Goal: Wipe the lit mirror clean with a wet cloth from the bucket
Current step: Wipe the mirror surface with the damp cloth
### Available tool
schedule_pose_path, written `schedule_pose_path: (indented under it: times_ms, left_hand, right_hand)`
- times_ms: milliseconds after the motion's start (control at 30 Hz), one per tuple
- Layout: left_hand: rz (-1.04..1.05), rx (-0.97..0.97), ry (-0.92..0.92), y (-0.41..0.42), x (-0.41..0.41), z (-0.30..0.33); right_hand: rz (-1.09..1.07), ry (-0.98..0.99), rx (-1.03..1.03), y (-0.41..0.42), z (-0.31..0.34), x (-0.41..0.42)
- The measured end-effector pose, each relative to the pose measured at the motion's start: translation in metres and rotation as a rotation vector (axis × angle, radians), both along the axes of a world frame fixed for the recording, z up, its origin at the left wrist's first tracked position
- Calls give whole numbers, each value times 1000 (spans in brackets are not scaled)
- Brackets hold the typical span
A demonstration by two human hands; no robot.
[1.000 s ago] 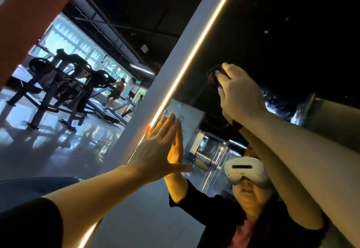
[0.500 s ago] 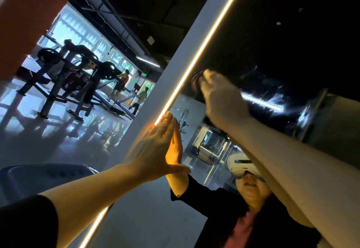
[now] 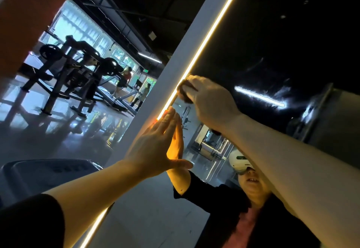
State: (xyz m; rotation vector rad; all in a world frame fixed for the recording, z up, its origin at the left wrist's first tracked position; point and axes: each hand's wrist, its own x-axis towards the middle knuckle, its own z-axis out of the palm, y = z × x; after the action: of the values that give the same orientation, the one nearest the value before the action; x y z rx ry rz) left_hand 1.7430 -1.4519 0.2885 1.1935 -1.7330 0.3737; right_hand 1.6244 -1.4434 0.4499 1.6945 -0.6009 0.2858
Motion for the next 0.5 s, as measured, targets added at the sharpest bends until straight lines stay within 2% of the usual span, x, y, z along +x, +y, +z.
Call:
schedule_pose_path:
  times_ms: [67,133,267,333,400,500]
  left_hand:
    - [6,-15,-14,0,-1,0]
    - [7,-24,-10,-2,0,-1]
    - [-6,-11,0,-3,2,-2]
    - [-54,10,26,1,3,0]
    - [-94,4,59,6,1,2]
    - [-188,-69,113,17,-8,9]
  right_hand:
    - [5,-143,-43,1,13,1]
    - [25,-197,-27,3,7,2]
    - [57,70,81,9,-43,-18]
    - [68,99,124,23,-42,-33]
    - [92,36,32,41,-14,-45]
    - [95,-185,-206,64,56,-61]
